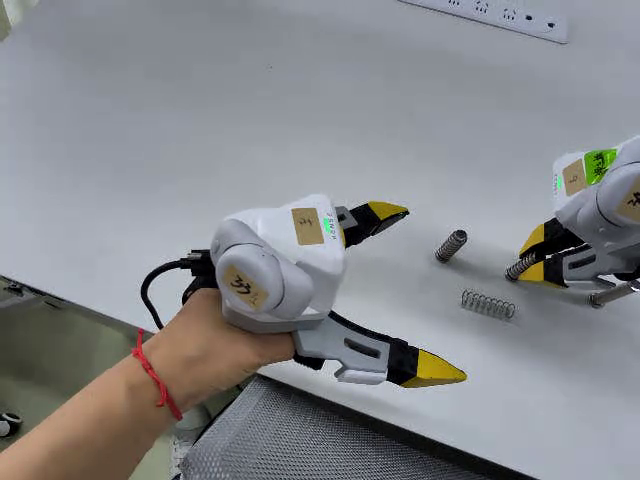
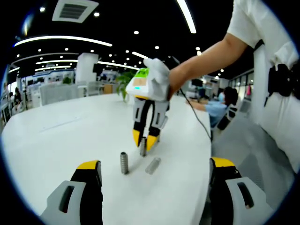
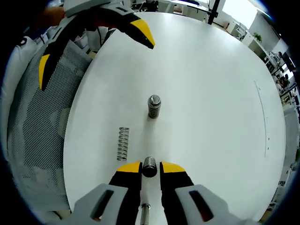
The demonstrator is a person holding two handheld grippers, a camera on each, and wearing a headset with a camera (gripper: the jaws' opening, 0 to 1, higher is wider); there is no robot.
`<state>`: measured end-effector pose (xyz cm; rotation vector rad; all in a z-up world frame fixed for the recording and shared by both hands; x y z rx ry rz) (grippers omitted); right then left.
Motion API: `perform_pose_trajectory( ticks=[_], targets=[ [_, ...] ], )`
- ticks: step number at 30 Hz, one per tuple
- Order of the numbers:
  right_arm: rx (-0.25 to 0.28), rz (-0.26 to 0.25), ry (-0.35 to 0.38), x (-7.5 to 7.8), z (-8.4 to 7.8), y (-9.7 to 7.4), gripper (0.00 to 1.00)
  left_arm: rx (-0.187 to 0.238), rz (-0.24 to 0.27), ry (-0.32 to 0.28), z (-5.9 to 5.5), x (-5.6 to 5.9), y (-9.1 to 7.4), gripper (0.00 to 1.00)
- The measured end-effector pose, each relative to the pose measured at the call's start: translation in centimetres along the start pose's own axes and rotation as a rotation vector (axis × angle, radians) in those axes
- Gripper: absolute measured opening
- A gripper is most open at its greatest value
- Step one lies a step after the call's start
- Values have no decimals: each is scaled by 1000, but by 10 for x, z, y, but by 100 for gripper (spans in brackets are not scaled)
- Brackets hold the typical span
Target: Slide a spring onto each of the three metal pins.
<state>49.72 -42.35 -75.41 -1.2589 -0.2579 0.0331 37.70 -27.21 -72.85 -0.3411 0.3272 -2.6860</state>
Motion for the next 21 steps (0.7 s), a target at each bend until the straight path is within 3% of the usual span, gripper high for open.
perform_pose_trajectory(
  ticks=[8,13,21],
  targets=[
    [33,-9,35,2,-2,-5,22,-6,1,6,2,1,-1,96],
    [64,-29,63,-2,-2,-17,25,-13,0,9,3,2,-2,96],
    [178,-72,195,-7,-6,-44,31,-36,5,26,7,4,-4,96]
  ],
)
Point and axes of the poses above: the centre of the closed fingertips' face, and the gripper's own axes: y roughly forward along the fingers, x roughly to its right, z roughly out of its top, the point moved 8 cm from there along -y, roughly backward along the fingers, and after that the axes turned 10 degrees about -z, right-handed, at the moved point
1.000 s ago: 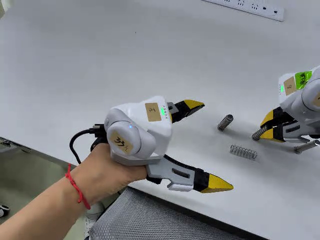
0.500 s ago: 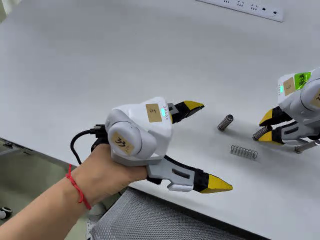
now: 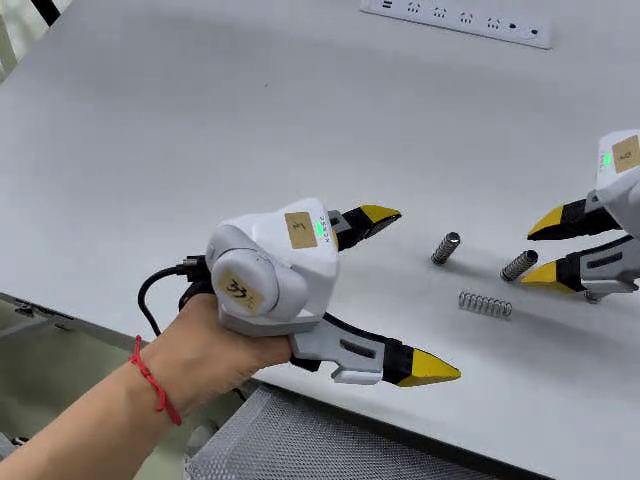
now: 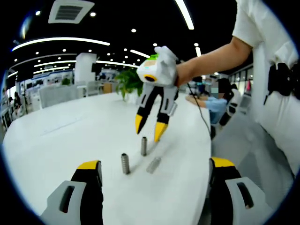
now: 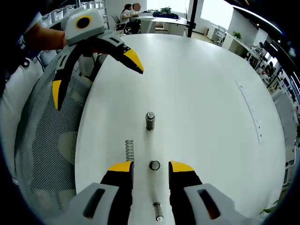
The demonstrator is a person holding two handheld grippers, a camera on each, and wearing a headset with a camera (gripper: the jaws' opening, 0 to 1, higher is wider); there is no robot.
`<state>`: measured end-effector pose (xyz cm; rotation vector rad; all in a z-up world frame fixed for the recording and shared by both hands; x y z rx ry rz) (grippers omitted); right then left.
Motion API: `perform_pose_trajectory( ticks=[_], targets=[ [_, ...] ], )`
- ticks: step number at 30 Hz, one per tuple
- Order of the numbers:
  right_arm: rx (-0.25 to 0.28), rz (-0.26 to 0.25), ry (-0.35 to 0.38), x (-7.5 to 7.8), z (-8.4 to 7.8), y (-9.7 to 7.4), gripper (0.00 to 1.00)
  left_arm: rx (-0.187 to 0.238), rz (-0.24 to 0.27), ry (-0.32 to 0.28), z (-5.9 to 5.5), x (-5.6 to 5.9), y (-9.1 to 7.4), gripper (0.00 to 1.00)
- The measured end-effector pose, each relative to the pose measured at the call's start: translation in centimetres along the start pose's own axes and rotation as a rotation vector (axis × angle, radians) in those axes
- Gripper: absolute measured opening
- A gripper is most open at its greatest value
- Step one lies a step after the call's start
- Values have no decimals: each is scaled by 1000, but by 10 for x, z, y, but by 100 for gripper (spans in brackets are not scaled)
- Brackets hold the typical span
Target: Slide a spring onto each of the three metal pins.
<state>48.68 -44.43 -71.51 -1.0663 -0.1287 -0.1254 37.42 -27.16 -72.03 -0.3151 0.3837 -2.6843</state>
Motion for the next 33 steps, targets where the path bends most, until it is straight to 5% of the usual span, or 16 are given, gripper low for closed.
perform_pose_trajectory(
  ticks=[7,13,23,33],
  targets=[
    [110,-58,89,1,-22,-19,38,-27,1,15,2,4,-1,95],
    [255,-95,147,-16,-27,-47,49,-52,9,29,5,8,-3,93],
    [381,-156,268,-41,-58,-82,65,-103,-2,56,9,17,-2,90],
    [451,-194,374,-58,-120,-92,80,-177,-39,93,10,23,11,85]
  ],
)
Point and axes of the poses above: the centre of the closed fingertips' face, and the gripper's own axes: y roughly forward along the fingers, x roughly to its right, z roughly out of its top, the point moved 8 cm from there along -y, roughly backward along the fingers, and after that the axes turned 10 degrees about -z, right-handed, at the moved point
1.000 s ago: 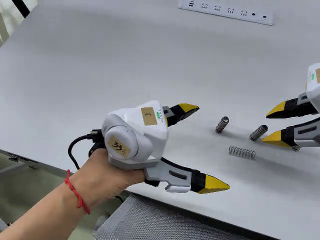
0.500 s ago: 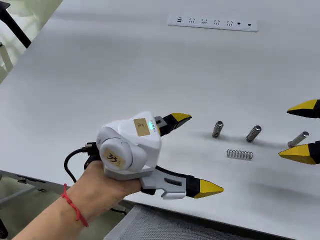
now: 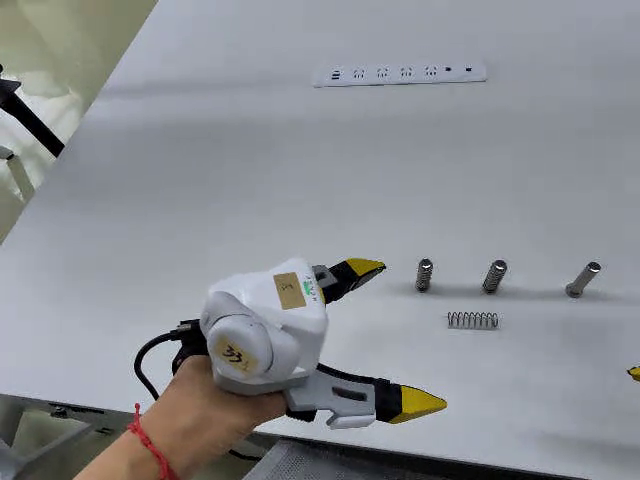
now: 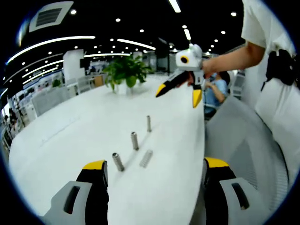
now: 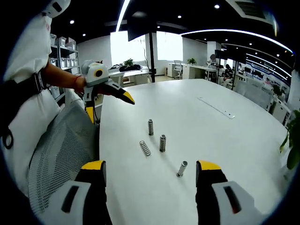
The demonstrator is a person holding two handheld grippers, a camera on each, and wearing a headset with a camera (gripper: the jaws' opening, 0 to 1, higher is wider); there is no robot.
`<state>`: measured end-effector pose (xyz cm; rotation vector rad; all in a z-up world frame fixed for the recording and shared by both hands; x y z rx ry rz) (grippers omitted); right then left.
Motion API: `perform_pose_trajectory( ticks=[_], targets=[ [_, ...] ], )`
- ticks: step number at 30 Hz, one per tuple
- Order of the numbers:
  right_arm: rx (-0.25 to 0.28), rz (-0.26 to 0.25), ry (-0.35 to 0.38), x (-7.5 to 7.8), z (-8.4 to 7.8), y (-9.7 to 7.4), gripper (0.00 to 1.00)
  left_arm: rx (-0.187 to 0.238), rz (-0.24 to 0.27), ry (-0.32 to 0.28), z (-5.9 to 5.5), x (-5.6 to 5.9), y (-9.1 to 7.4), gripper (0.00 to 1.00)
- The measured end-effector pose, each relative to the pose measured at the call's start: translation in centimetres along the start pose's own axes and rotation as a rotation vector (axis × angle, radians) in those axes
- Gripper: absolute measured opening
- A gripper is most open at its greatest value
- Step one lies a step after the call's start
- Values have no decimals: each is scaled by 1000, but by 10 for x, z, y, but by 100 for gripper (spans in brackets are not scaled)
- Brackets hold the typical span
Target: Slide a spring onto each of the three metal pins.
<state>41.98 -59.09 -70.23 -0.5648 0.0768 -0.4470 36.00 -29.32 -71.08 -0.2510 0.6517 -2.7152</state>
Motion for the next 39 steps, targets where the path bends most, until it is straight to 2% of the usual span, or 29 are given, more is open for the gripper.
perform_pose_trajectory(
  ticks=[6,10,20,21,23,26,28,30,31,33,35,39],
  targets=[
    [28,-37,51,3,-26,-14,85,-67,-20,22,1,-1,12,80],
    [39,-56,76,2,-34,-20,84,-97,-39,17,1,-3,23,71],
    [45,-87,121,4,-61,-32,84,-220,-93,30,-8,-12,65,54],
    [46,-92,127,4,-61,-33,84,-247,-85,45,-10,-15,69,52],
    [52,-99,137,4,-63,-35,83,-251,-85,29,-12,-18,75,47],
    [53,-107,143,2,-64,-36,82,-296,-63,38,-16,-24,82,40],
    [55,-111,149,2,-66,-36,82,-303,-54,27,-17,-26,86,38],
    [55,-112,155,2,-67,-36,81,-331,-35,35,-19,-29,91,37],
    [55,-113,158,2,-68,-36,81,-333,-32,42,-19,-30,93,34],
    [58,-114,162,1,-70,-36,81,-327,-28,19,-19,-31,97,32],
    [59,-114,166,1,-71,-37,81,-349,-20,32,-20,-32,100,32],
    [58,-119,170,3,-72,-38,80,-359,-5,23,-21,-35,103,31]
  ],
)
Point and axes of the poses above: the centre of the closed fingertips' face, and the gripper's own axes: y roughly forward along the fingers, x roughly to its right, z roughly out of its top, the point moved 8 cm from there along -y, roughly backward along the fingers, and after that the axes turned 10 degrees about -z, right-handed, at the moved point
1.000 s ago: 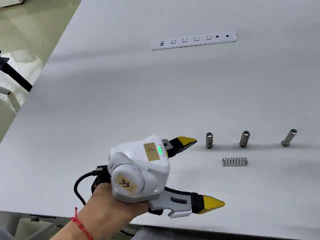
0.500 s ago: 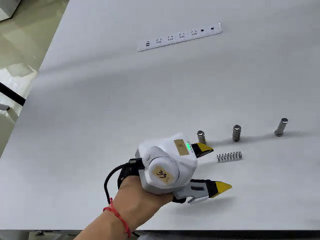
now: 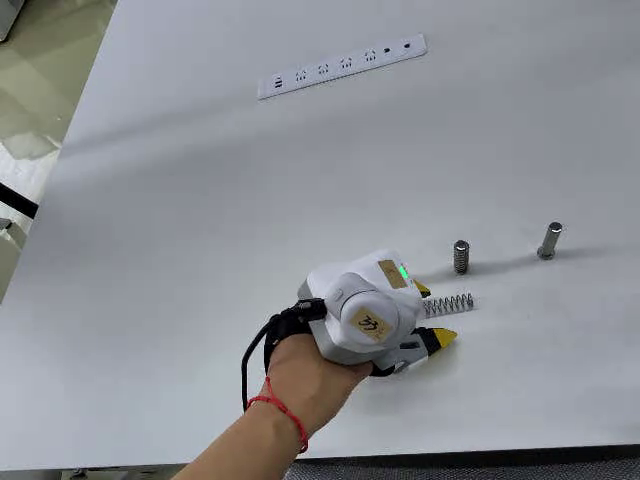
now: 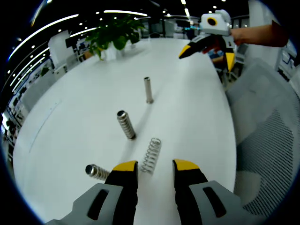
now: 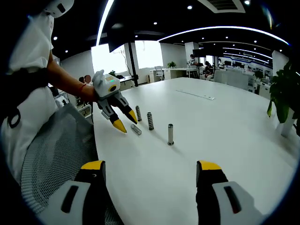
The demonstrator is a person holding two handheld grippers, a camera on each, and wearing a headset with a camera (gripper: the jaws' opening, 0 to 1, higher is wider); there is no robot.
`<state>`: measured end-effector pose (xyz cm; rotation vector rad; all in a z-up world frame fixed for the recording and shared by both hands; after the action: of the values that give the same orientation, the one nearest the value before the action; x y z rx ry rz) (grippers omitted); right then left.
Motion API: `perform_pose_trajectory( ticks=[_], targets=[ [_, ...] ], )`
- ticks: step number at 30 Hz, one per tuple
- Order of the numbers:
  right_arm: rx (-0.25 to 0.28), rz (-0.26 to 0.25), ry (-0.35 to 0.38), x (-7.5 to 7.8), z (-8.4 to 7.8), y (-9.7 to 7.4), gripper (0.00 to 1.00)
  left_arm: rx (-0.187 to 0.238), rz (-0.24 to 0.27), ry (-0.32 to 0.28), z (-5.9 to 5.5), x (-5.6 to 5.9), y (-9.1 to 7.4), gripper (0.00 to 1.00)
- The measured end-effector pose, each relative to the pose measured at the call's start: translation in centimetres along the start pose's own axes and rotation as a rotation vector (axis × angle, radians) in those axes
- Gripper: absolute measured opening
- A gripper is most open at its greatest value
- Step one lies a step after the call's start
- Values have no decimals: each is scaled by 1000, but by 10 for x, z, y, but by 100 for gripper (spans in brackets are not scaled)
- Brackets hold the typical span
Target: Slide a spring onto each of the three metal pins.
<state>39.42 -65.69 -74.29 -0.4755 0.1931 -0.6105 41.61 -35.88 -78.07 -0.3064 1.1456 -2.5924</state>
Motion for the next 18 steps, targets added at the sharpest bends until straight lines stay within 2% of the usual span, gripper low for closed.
perform_pose_trajectory(
  ticks=[11,18],
  targets=[
    [3,-5,8,0,2,0,79,-64,16,14,-5,-1,3,21],
    [4,-9,9,1,1,-1,79,-72,1,19,-5,2,5,15]
  ],
)
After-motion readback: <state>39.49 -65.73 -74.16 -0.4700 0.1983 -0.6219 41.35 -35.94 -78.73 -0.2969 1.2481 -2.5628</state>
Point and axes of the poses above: the centre of the closed fingertips' face, and the gripper's own axes: y roughly forward along the fingers, x roughly to its right, z roughly out of its top, the point moved 8 cm from there along -y, roughly backward along the fingers, and after that the axes turned 10 degrees about -z, right-handed, at the moved point
